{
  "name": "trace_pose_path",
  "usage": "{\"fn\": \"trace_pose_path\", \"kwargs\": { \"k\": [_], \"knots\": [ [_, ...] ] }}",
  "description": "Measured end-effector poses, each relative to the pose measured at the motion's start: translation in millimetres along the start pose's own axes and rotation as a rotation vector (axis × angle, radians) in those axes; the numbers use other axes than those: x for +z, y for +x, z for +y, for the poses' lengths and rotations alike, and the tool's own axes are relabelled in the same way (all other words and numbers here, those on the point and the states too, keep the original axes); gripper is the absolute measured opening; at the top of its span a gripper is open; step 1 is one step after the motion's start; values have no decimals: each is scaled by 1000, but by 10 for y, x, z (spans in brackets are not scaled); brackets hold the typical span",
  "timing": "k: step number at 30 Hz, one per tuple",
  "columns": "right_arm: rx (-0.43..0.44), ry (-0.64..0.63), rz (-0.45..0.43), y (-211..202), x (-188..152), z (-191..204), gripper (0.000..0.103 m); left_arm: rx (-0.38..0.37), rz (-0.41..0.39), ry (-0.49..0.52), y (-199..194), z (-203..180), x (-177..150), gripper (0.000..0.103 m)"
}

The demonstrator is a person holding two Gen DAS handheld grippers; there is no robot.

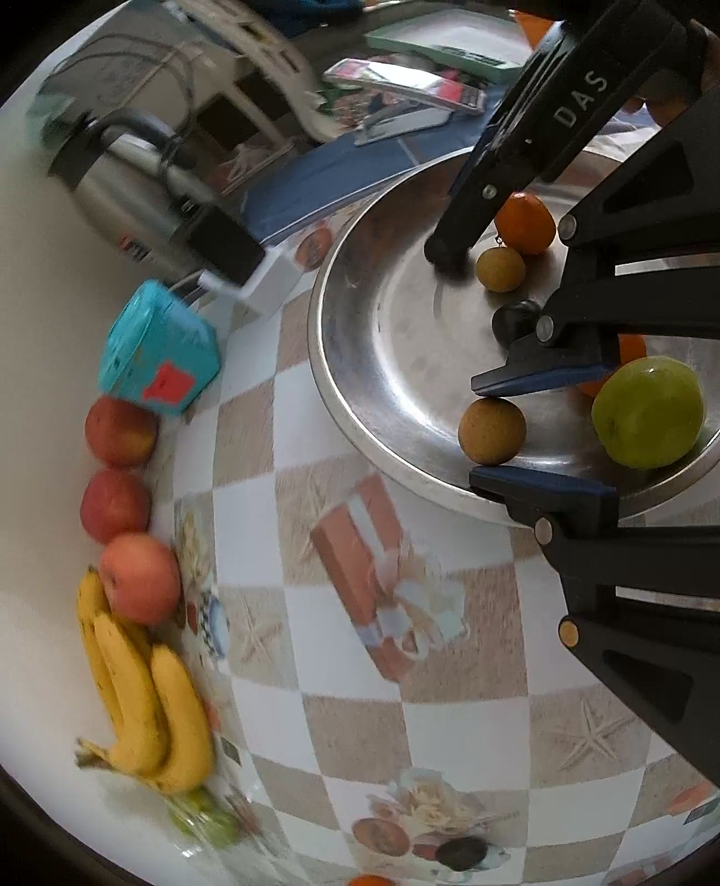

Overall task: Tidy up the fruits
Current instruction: 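Open both grippers to drop the avocado and kiwi into the bowl, then move both grippers toward the orange and dark avocado on the cloth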

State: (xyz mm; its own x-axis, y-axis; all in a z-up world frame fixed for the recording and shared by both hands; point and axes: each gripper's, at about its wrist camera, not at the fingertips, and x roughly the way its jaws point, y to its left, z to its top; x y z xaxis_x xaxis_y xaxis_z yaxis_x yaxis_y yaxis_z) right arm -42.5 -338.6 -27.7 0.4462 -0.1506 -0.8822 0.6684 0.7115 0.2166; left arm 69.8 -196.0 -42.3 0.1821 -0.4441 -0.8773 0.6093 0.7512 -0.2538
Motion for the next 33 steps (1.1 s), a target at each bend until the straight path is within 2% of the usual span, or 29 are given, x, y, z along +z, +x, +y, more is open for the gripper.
{"fn": "trace_pose_path", "kwargs": {
  "k": [3,4,6,10,11,13,15,18,19,21,23,25,28,33],
  "knots": [
    [-1,-10,-4,-12,4,30,43,15,-10,-39,-20,120,22,29],
    [-2,-12,-5,-14,5,36,50,17,-12,-52,-29,155,26,29],
    [-1,-16,-8,-23,6,50,58,19,-15,-80,-47,232,42,29],
    [7,-26,-10,-41,14,86,68,5,-20,-111,-116,302,46,31],
    [6,-30,-11,-45,13,99,68,-2,-23,-116,-144,305,51,33],
    [7,-40,-13,-62,13,120,68,-22,-32,-126,-211,296,59,46],
    [6,-46,-18,-88,10,135,68,-13,-45,-125,-296,281,71,53],
    [4,-50,-24,-136,3,151,68,-2,-59,-132,-410,307,80,53],
    [5,-53,-26,-152,3,158,68,5,-64,-143,-458,339,78,58],
    [3,-61,-30,-191,-3,181,68,57,-80,-153,-567,414,80,69],
    [2,-72,-32,-225,-15,220,68,126,-85,-154,-636,480,66,72],
    [3,-87,-26,-252,-36,273,68,228,-74,-167,-689,582,40,77],
    [12,-102,-6,-269,-86,363,68,360,-48,-173,-739,750,-17,79],
    [6,-147,25,-266,-200,537,68,467,-24,-210,-832,1049,-136,83]
  ]
}}
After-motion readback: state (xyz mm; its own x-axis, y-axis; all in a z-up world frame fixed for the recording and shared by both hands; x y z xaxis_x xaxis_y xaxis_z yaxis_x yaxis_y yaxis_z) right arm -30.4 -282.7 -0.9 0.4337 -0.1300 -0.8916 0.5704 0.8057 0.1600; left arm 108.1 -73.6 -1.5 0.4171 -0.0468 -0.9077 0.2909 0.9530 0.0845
